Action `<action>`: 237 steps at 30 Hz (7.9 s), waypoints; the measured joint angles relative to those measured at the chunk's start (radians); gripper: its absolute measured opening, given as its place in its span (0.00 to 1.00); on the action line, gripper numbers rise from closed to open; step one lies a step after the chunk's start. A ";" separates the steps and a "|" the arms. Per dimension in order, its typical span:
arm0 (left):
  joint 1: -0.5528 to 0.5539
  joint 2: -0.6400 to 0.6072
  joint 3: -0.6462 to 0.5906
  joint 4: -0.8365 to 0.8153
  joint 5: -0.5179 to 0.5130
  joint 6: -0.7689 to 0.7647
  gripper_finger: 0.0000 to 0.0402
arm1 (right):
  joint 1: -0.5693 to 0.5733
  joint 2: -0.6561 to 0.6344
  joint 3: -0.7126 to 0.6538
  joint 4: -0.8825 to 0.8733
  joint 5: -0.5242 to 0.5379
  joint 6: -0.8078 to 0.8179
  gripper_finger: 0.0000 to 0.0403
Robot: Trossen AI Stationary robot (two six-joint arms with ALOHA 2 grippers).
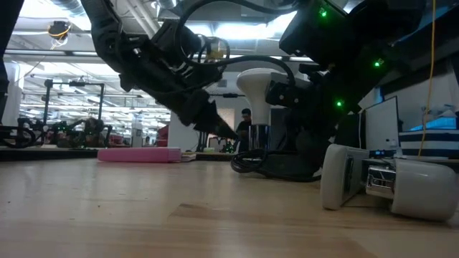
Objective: Screw lightbulb
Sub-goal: Insert light bulb into the lamp
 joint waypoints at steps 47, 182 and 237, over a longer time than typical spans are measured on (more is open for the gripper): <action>0.019 0.082 0.004 0.360 0.041 -0.154 0.63 | 0.000 0.000 0.001 -0.001 -0.005 0.000 0.03; 0.037 0.164 0.087 0.318 0.132 -0.130 0.39 | -0.105 -0.073 0.001 0.074 -0.140 0.235 0.31; 0.000 0.164 0.088 0.280 0.160 -0.123 0.39 | -0.107 -0.010 -0.004 -0.271 0.264 0.480 0.03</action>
